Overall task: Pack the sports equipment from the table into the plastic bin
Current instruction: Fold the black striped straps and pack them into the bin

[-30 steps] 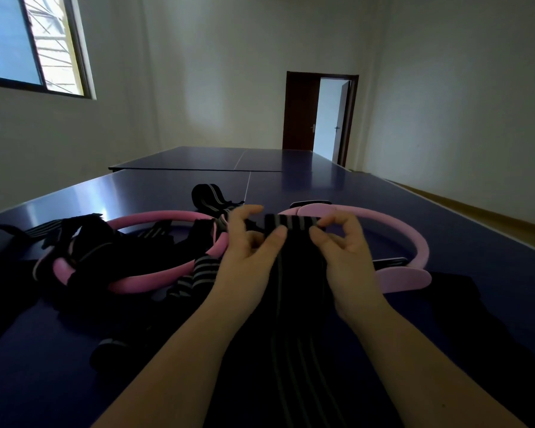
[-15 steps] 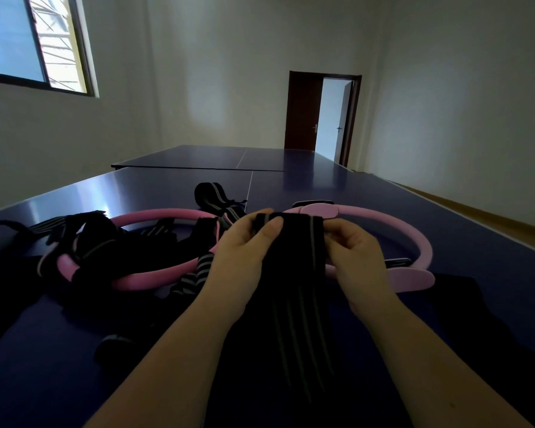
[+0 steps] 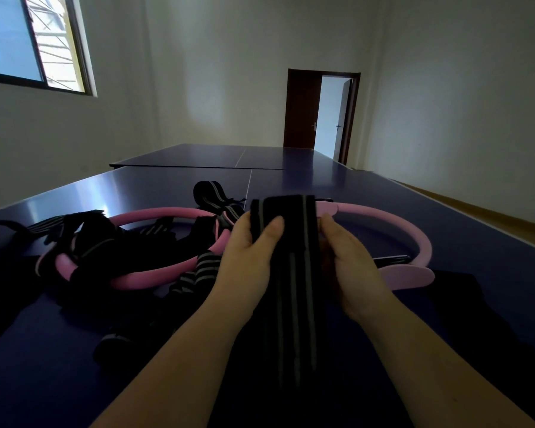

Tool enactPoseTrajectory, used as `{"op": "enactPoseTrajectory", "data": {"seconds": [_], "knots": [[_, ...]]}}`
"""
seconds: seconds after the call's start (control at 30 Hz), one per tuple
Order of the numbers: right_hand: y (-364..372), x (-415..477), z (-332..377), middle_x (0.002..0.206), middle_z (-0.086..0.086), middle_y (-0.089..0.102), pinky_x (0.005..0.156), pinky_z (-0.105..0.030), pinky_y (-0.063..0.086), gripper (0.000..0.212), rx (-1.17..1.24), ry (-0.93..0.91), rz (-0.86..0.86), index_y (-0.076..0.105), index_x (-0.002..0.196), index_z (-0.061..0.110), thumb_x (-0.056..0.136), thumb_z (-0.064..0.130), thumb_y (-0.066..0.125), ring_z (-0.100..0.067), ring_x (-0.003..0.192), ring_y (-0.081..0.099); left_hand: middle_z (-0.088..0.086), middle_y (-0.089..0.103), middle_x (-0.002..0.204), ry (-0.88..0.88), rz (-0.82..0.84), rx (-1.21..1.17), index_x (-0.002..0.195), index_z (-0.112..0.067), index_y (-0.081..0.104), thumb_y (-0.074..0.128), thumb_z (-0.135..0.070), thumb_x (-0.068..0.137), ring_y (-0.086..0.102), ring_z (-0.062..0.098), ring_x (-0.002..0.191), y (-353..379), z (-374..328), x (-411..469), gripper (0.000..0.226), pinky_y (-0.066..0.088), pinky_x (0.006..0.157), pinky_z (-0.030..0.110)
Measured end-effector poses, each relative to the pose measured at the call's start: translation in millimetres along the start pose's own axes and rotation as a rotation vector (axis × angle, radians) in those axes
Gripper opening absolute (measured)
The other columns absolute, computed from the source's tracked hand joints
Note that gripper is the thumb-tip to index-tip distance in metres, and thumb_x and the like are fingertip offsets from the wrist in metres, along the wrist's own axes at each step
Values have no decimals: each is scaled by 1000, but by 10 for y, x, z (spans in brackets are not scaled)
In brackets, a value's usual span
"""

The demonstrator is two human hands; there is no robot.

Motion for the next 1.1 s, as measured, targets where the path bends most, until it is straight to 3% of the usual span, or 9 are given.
{"op": "enactPoseTrajectory", "data": {"seconds": [0.07, 0.17, 0.27, 0.4, 0.57, 0.67, 0.8, 0.9, 1.1], "knots": [[21, 11, -51, 110, -1, 74, 113, -59, 29, 66, -133, 48, 72, 74, 108, 28, 72, 79, 54, -25, 114, 64, 6, 74, 109, -75, -132, -165, 123, -18, 63, 55, -29, 100, 72, 24, 98, -112, -12, 60, 26, 59, 84, 44], [123, -58, -76, 101, 1, 77, 90, -34, 54, 29, -116, 145, 317, 74, 103, 18, 83, 40, 71, -14, 98, 71, 13, 73, 112, -91, -302, -381, 124, -12, 64, 55, -34, 100, 71, 32, 102, -335, -67, 149, 34, 58, 88, 51], [163, -107, -40, 102, 6, 77, 85, -26, 52, 26, -300, 141, 440, 68, 110, 20, 85, 15, 70, -10, 98, 72, 12, 72, 116, -96, -342, -494, 123, -12, 67, 55, -38, 99, 69, 33, 108, -457, -101, 171, 37, 53, 95, 54], [18, -17, 91, 93, 3, 76, 76, -20, 51, 18, -355, -101, 98, 72, 96, 25, 86, 10, 71, -9, 87, 71, 16, 67, 125, -173, -185, -650, 124, -6, 65, 49, -30, 101, 65, 31, 115, -362, -141, 136, 37, 48, 104, 47], [-138, 84, 142, 87, 13, 47, 80, -6, 34, 39, -969, -528, -280, 65, 95, 49, 83, 13, 76, -2, 84, 46, 9, 75, 98, -133, -63, -433, 107, -8, 71, 49, -10, 95, 73, 21, 84, -240, -172, 79, 25, 58, 71, 33], [-213, 54, 158, 93, 19, 65, 85, -16, 47, 51, -793, -505, -343, 65, 95, 55, 88, 4, 68, -2, 89, 60, 13, 75, 102, -112, -46, -229, 107, -9, 74, 52, -5, 93, 72, 26, 89, -174, -181, 46, 27, 59, 72, 35], [-149, 25, 142, 97, 14, 74, 77, -23, 58, 45, -384, -349, -189, 75, 97, 29, 89, -10, 56, -2, 94, 68, 13, 76, 90, -129, 9, -28, 88, -14, 77, 54, -1, 92, 71, 27, 80, -117, -166, 22, 27, 60, 73, 38], [-135, 37, 148, 97, 6, 75, 71, -15, 55, 40, -227, -278, -93, 74, 100, 14, 94, -12, 44, -4, 93, 70, 13, 75, 88, -106, 9, 114, 99, -17, 72, 59, -3, 92, 70, 32, 84, -127, -141, 42, 20, 59, 81, 44], [-65, 10, 120, 99, 10, 74, 73, -17, 56, 33, -180, -321, -102, 68, 108, 19, 88, -7, 62, -4, 94, 70, 0, 62, 64, 64, -107, 386, 104, -25, 51, 63, -8, 88, 56, 7, 52, -185, -93, 82, 26, 49, 51, 26]]}}
Point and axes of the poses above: each hand's wrist, its own x-axis towards the middle knuckle, its own y-axis out of the palm, z = x × y, the point moved 4 cm from there along x, towards the middle knuckle
